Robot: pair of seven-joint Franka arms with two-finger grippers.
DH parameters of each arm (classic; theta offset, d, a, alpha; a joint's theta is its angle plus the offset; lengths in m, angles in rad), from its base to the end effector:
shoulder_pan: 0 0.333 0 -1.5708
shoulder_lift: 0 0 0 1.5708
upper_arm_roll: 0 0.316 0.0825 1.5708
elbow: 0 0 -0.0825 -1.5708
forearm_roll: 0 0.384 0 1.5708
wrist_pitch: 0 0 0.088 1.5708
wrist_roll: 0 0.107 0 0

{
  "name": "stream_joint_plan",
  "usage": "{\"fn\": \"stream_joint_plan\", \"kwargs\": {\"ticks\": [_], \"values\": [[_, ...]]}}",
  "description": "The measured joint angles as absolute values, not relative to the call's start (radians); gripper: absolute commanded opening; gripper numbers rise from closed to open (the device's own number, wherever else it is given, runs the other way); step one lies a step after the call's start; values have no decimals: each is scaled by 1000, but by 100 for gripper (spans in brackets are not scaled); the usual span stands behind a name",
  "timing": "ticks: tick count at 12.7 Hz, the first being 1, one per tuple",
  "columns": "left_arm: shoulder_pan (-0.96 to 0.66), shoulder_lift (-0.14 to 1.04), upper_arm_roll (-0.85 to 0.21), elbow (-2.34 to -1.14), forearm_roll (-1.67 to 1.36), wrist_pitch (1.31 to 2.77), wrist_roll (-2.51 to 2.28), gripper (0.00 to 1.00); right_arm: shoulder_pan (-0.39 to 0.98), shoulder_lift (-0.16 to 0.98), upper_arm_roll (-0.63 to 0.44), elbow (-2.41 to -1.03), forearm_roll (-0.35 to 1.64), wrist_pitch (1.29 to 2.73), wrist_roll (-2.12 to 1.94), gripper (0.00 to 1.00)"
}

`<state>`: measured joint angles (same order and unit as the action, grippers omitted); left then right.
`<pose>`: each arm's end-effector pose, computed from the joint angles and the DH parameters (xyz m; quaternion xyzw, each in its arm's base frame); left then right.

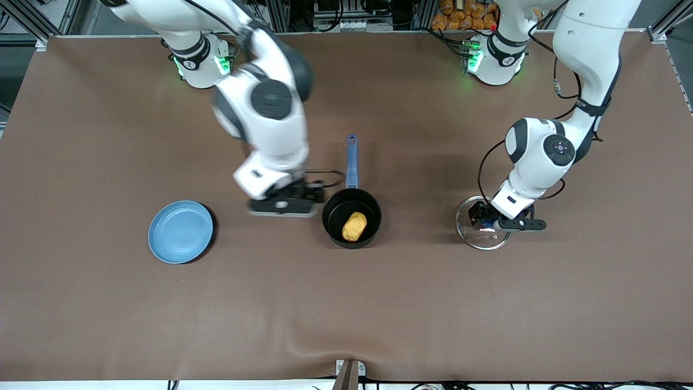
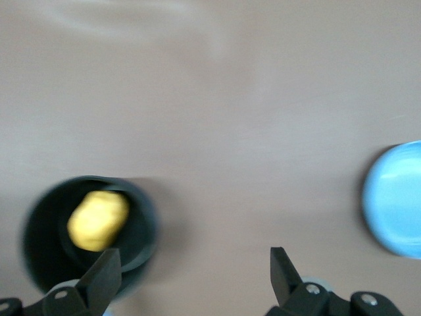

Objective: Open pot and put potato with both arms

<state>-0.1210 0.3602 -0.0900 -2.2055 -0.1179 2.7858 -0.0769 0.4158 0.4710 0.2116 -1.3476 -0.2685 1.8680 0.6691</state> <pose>0.5644 -0.1151 0.2378 0.9931 -0.0093 0.1024 0.0572 0.5964 0.3719 0.4669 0.9962 0.0021 0.0732 0.0474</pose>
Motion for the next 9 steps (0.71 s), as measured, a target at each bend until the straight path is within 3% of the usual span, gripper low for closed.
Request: {"fn": "stream_joint_plan", "kwargs": {"ticks": [6,9], "values": [[-106,14,-81,-2180,-98,2338,-77,100,108,315,207,-1378,-116,1732,303,100],[-62,-133,-80,-2097,-50,2053,-78,100,-3,251,207,-1441,-94,1717,150,100]]}}
